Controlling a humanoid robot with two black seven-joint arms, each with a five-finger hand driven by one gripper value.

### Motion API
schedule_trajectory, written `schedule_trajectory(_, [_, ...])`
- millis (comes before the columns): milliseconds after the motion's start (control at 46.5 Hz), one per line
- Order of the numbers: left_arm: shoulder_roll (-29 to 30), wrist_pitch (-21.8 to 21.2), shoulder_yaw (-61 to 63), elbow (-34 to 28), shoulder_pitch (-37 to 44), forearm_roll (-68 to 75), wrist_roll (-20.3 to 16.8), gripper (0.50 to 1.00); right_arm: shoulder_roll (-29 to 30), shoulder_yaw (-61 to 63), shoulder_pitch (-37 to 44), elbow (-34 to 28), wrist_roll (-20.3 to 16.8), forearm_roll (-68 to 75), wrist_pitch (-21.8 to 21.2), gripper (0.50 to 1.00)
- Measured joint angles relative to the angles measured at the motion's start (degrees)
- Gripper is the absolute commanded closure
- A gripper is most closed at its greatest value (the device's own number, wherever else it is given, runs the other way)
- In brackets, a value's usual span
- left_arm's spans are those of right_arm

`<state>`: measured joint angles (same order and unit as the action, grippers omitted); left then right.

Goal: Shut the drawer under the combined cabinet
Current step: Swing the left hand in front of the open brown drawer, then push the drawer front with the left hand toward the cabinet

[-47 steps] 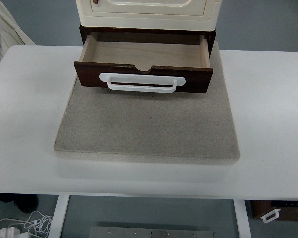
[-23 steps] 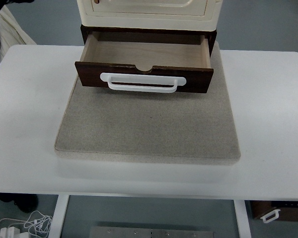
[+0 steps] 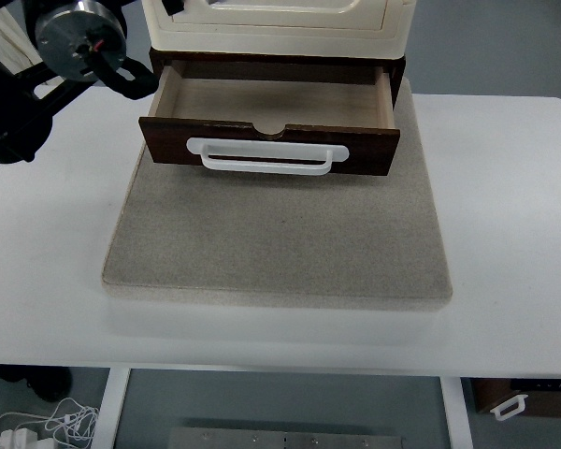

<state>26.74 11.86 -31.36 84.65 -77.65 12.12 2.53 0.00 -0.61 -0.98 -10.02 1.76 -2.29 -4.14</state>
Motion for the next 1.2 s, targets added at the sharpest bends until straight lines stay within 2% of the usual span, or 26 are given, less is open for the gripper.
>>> schedule_trajectory(301, [-0.25, 0.86, 6.77, 4.45, -0.27, 0.65, 4.73, 0.504, 0.00, 0.00, -0.01, 0.00, 0.00, 0.00, 0.03, 0.548])
schedule_trajectory(494, [-0.88, 3.67, 10.71, 7.18, -0.32, 4.41, 8.34, 0.504, 0.00, 0.00, 0.00, 0.00, 0.00, 0.00, 0.02, 0.548])
schedule_trajectory(645, [-1.22, 3.92, 14.13, 9.96, 0.10, 7.41, 10.39, 0.501, 0.00, 0.00, 0.01, 0.00, -0.01, 0.00, 0.01, 0.548])
schedule_trajectory(924, [-1.25, 4.82, 20.50, 10.32, -0.13, 11.73, 15.24, 0.501, 0.00, 0.00, 0.02, 0.00, -0.01, 0.00, 0.01, 0.548])
schedule_trajectory(1074, [-1.31, 7.57, 23.56, 9.84, -0.14, 16.10, 16.33, 0.501, 0.00, 0.00, -0.01, 0.00, -0.01, 0.00, 0.01, 0.548])
schedule_trajectory(1203, [-1.10, 11.61, 24.39, 8.70, -0.22, 18.79, 20.13, 0.501, 0.00, 0.00, -0.01, 0.00, 0.00, 0.00, 0.01, 0.548])
